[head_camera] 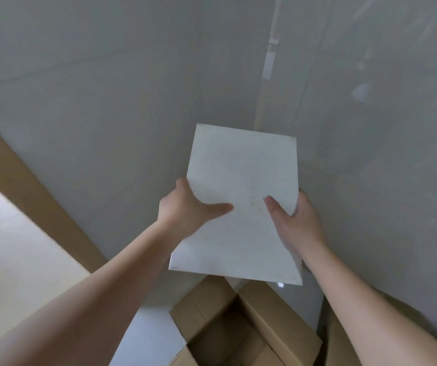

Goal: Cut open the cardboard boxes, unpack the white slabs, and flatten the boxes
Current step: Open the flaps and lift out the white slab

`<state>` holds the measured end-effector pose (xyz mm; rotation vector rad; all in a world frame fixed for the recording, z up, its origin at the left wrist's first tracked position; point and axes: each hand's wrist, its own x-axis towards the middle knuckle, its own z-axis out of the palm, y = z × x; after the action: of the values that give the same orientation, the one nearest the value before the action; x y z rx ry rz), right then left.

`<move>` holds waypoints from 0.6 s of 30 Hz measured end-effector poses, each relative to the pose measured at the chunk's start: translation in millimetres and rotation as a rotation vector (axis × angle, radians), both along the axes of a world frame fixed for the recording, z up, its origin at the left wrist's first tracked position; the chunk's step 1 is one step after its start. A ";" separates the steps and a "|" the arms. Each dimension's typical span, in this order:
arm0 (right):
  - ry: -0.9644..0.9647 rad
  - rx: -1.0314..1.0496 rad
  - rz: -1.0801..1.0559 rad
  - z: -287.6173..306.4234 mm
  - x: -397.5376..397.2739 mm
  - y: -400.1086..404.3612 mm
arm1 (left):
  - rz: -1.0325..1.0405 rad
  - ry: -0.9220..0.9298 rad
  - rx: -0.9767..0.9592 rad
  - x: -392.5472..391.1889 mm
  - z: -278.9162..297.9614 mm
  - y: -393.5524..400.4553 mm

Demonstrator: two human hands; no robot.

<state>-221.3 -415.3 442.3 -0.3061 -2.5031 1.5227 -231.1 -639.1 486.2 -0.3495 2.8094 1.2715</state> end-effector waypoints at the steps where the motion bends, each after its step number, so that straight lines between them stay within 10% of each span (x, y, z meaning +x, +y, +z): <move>1: 0.000 0.012 -0.016 -4.1 -9.0 -1.7 | -0.016 0.010 -0.002 -11.8 -4.9 -2.3; 18: -0.176 0.053 -0.215 -285.5 -193.7 -123.4 | -0.217 -0.150 -0.039 -247.9 -287.1 -115.4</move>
<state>-415.0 -538.8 156.8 -0.7044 -2.5359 1.3981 -479.0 -754.6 199.1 -0.1303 2.6628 1.0993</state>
